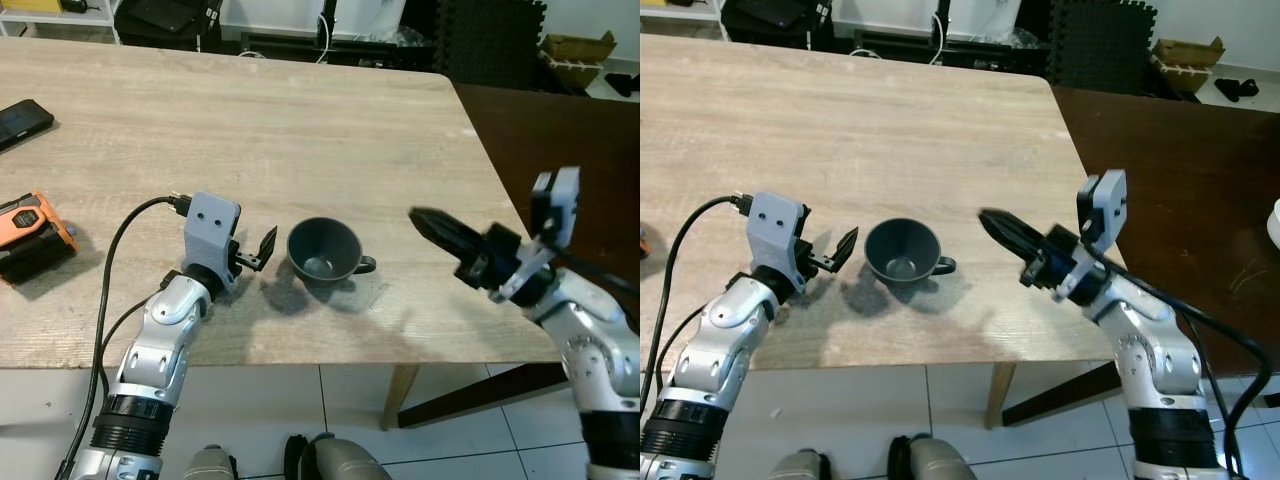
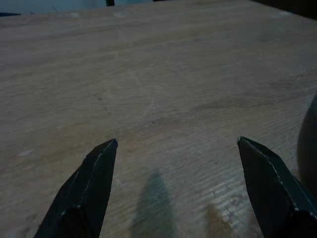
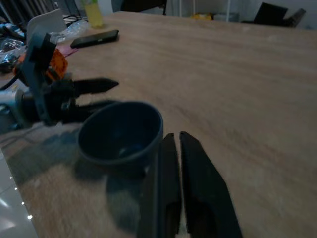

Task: Setting the table

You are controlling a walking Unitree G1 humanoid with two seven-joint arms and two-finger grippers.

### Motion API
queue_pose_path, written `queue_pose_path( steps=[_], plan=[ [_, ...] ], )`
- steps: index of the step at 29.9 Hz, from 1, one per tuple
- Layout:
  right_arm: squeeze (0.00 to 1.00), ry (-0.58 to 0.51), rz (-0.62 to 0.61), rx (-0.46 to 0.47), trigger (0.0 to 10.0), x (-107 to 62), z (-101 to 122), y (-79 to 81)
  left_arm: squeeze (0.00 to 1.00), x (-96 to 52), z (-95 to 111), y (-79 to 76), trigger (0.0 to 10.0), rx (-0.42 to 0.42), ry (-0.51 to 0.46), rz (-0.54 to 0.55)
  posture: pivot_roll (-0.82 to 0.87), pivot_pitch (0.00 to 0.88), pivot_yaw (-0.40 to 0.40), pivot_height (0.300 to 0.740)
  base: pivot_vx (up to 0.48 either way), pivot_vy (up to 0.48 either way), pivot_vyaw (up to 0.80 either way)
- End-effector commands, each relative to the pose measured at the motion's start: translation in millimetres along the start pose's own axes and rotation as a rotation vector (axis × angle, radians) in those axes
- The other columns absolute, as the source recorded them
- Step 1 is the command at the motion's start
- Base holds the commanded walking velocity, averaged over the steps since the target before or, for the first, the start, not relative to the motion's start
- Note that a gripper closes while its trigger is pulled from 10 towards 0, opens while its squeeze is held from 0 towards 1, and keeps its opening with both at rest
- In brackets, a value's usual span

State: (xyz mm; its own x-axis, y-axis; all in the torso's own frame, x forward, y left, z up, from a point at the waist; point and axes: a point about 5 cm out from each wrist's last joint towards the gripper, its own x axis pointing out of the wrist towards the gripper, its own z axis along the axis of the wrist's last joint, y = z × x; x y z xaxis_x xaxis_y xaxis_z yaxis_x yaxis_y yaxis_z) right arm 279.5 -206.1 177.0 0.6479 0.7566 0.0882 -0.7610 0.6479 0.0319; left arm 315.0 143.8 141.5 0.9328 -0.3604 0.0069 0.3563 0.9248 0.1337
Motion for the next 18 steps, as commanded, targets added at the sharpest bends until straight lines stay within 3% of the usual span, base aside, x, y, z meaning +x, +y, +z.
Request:
queue_pose_path(
  steps=[1,2,3,10,13,18],
  plan=[
    [0.69,0.039,0.023,0.006,10.0,-7.6,-7.0,0.2,0.00,1.0,-4.6,-5.5,10.0,-0.002,0.015,-0.017,0.08,0.063,-0.066,0.740,0.000,0.000,0.00],
    [0.69,0.039,0.023,0.006,10.0,-7.6,-7.0,0.2,0.00,1.0,-4.6,-5.5,10.0,-0.002,0.015,-0.017,0.08,0.063,-0.066,0.740,0.000,0.000,0.00],
    [1.00,0.084,0.010,0.020,10.0,-19.3,-22.2,-4.9,0.00,0.3,-5.2,-5.4,10.0,-0.002,0.015,-0.017,0.08,0.063,-0.066,0.740,0.000,0.000,0.00],
    [1.00,0.072,-0.027,0.056,10.0,-25.4,-37.4,-15.4,0.00,0.8,-4.9,-6.3,10.0,0.000,0.014,-0.021,0.08,0.065,-0.063,0.740,0.000,0.000,0.00],
    [1.00,0.073,0.012,0.104,10.0,-22.6,-46.4,-15.9,0.00,0.7,-4.9,-6.2,10.0,0.000,0.013,-0.022,0.09,0.090,-0.067,0.740,0.000,0.000,0.00],
    [1.00,0.086,0.034,0.099,10.0,-17.1,-48.8,-19.2,0.00,-0.1,-4.1,-6.0,10.0,0.003,0.014,-0.025,0.09,0.112,-0.068,0.740,0.000,0.000,0.00]
  ],
)
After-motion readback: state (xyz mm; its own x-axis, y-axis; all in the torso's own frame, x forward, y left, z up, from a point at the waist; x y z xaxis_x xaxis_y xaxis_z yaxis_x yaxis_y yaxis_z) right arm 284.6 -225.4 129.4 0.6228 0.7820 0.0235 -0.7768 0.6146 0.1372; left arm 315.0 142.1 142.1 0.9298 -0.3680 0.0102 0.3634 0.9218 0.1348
